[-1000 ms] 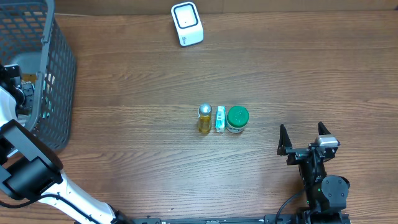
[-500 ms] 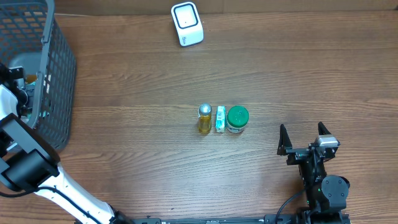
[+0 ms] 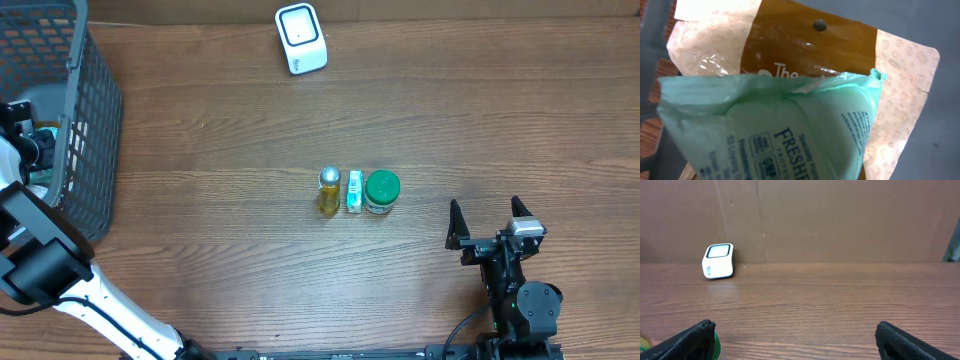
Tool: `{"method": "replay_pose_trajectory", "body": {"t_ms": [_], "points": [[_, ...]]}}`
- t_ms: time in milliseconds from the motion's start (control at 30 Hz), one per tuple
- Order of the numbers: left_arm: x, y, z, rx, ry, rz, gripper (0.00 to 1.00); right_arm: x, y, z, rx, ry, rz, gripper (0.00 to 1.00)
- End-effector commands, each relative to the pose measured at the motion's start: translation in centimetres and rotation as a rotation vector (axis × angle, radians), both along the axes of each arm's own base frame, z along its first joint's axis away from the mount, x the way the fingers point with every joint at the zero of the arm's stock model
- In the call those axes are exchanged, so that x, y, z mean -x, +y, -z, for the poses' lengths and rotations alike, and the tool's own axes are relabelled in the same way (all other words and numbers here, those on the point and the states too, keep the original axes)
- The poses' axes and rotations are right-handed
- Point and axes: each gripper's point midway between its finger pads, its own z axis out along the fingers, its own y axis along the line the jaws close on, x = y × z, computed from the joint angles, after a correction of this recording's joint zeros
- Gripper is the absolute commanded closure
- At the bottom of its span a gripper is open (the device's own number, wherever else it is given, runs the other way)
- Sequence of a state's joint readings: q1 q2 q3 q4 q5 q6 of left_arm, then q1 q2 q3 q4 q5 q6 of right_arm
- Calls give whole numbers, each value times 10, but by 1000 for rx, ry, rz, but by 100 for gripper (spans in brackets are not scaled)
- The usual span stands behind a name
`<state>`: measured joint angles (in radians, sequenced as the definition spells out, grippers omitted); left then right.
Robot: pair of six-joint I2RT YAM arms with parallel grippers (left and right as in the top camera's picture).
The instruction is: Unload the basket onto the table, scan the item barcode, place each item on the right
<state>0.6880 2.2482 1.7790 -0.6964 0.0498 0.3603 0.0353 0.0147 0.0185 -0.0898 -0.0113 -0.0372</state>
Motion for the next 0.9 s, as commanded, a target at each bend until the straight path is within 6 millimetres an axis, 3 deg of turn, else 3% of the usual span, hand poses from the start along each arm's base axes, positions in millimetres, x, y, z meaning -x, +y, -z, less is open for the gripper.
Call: {"method": "replay_pose_trajectory", "body": {"t_ms": [0, 100, 300, 500, 667, 867], "points": [[38, -48, 95, 219, 229, -8, 36, 0, 2, 1, -3, -6, -7, 0], [28, -39, 76, 205, 211, -36, 0, 0, 2, 1, -3, -6, -7, 0], [26, -9, 42, 81, 248, -70, 0, 0, 2, 1, -3, -6, -7, 0], [4, -7, 4, 84, 178, 0, 0, 0, 2, 1, -3, -7, -7, 0], [10, -11, 9, 96, 206, 19, 1, 0, 2, 1, -3, -6, -7, 0], [29, -22, 43, 124, 276, 19, 0, 0, 2, 1, -3, -6, -6, 0]]}}
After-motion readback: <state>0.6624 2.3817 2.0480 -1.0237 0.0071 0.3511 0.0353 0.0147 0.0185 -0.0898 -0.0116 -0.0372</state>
